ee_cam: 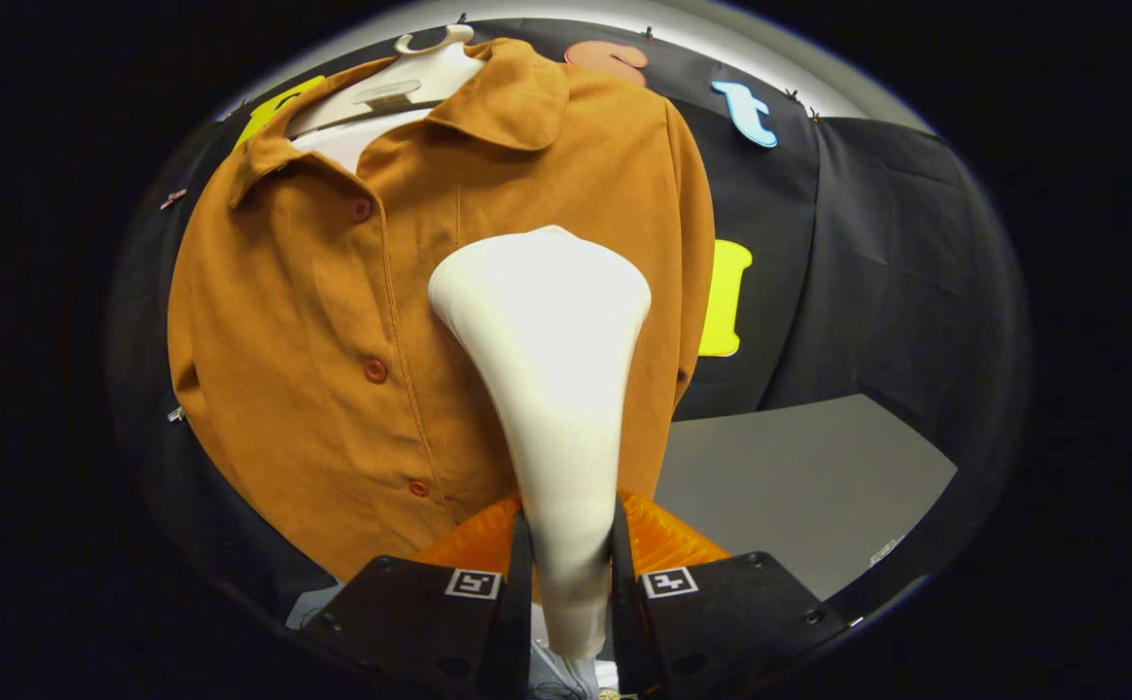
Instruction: Iron the clothes twice with a garment steamer, once on the left side and once on the right side.
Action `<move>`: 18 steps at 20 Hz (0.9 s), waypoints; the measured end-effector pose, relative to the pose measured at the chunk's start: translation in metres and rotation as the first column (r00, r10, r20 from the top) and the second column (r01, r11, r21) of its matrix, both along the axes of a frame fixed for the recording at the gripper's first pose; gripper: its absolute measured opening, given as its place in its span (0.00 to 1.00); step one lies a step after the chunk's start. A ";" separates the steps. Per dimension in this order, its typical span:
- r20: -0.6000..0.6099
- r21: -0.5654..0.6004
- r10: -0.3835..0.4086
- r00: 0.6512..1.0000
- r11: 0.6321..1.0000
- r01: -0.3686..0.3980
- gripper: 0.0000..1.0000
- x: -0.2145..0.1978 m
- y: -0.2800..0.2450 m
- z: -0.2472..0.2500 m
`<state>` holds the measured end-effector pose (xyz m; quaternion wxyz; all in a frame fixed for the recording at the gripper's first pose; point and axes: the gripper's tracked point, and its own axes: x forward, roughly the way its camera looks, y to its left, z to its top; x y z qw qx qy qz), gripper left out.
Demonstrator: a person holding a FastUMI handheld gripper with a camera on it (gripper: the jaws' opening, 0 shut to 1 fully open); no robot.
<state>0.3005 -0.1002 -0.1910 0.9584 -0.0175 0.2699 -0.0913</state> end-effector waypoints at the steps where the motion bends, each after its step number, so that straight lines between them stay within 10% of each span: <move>1: -0.013 0.003 -0.003 1.000 1.000 0.003 0.38 -0.001 -0.001 -0.005; 18: -0.235 0.088 -0.044 0.971 0.994 0.067 0.38 -0.010 -0.014 -0.092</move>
